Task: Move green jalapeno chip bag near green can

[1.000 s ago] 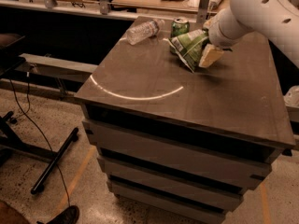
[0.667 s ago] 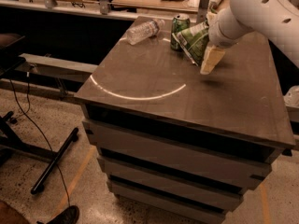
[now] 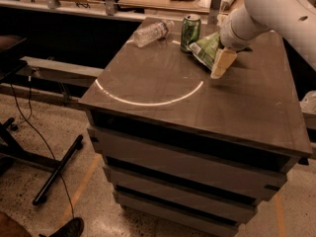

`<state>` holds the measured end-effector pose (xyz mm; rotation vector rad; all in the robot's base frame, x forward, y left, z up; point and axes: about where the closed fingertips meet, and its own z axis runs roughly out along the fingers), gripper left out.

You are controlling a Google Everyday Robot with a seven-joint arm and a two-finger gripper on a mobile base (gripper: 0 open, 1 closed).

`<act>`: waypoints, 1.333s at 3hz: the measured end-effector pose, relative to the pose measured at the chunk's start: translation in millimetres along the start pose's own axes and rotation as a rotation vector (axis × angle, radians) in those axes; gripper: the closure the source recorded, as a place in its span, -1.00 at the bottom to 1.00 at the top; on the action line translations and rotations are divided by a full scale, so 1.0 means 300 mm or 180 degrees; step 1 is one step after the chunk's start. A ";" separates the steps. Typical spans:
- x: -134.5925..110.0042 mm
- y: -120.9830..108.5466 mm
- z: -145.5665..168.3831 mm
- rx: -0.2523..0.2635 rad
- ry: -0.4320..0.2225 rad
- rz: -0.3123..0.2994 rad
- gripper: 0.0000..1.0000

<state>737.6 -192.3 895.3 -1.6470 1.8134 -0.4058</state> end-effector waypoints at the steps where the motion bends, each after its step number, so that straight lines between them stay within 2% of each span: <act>1: -0.005 0.000 -0.009 -0.0096 -0.0146 0.0024 -1.00; 2: 0.003 -0.010 -0.036 -0.0147 -0.0272 0.0069 -1.00; 3: 0.086 -0.031 -0.064 -0.0176 -0.0323 0.0298 -1.00; 4: 0.189 -0.067 -0.062 -0.0121 -0.0256 0.0590 -1.00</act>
Offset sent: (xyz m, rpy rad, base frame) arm -0.0093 -0.0142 0.0254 0.1274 0.0387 0.0627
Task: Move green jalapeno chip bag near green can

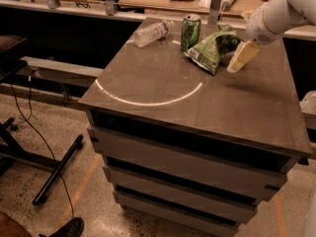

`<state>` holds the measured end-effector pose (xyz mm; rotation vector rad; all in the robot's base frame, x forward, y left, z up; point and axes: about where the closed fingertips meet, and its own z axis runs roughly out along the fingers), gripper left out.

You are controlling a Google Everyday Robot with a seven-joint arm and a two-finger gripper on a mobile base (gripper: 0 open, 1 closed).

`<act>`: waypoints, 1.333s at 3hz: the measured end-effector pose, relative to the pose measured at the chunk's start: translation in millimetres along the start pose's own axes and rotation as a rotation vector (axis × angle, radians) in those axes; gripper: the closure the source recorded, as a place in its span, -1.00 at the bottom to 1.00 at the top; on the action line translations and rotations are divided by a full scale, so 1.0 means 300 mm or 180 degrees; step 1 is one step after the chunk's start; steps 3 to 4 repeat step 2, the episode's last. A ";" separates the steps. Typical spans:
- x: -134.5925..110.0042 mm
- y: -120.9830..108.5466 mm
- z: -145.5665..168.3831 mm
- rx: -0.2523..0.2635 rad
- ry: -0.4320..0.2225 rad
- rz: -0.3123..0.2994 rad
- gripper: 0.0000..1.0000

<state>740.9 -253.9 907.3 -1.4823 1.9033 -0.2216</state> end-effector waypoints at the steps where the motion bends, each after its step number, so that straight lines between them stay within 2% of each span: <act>1: 0.089 -0.052 -0.014 0.0127 0.0062 0.0314 -1.00; 4: 0.089 -0.052 -0.014 0.0126 0.0062 0.0314 -1.00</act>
Offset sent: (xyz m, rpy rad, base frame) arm 0.0058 -0.0271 0.0000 0.0345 -0.0023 -0.0857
